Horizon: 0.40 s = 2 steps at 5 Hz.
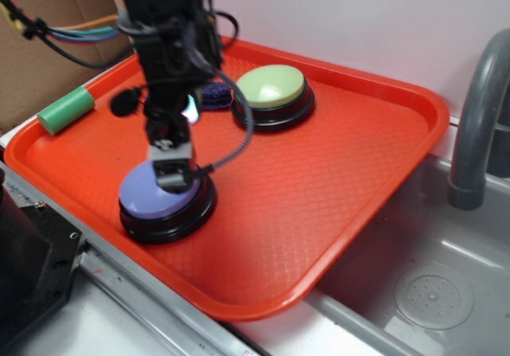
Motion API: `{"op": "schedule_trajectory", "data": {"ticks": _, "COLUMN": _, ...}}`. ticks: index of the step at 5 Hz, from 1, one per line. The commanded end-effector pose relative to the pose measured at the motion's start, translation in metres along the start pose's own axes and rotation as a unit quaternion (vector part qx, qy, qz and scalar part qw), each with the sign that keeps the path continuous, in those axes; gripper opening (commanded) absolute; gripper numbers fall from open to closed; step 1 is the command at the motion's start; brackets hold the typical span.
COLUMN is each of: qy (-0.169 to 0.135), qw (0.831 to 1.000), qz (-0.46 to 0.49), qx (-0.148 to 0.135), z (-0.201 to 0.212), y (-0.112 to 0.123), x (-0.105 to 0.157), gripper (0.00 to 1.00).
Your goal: Push the purple button.
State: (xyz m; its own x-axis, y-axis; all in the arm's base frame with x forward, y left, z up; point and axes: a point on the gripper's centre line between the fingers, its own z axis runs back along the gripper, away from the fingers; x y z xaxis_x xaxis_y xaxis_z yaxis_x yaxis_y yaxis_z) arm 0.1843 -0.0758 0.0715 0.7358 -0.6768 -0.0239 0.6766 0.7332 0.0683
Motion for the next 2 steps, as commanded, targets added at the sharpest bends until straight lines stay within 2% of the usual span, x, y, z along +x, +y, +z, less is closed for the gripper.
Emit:
{"op": "schedule_trajectory", "data": {"ticks": 1, "qy": 0.022, "qw": 0.998, "qz": 0.062, "qx": 0.013, "z": -0.020, "y": -0.004, "x": -0.029, "gripper": 1.00}}
{"op": "schedule_trajectory", "data": {"ticks": 2, "qy": 0.018, "qw": 0.993, "qz": 0.120, "qx": 0.000, "z": -0.027, "y": -0.021, "x": -0.036, "gripper": 1.00}}
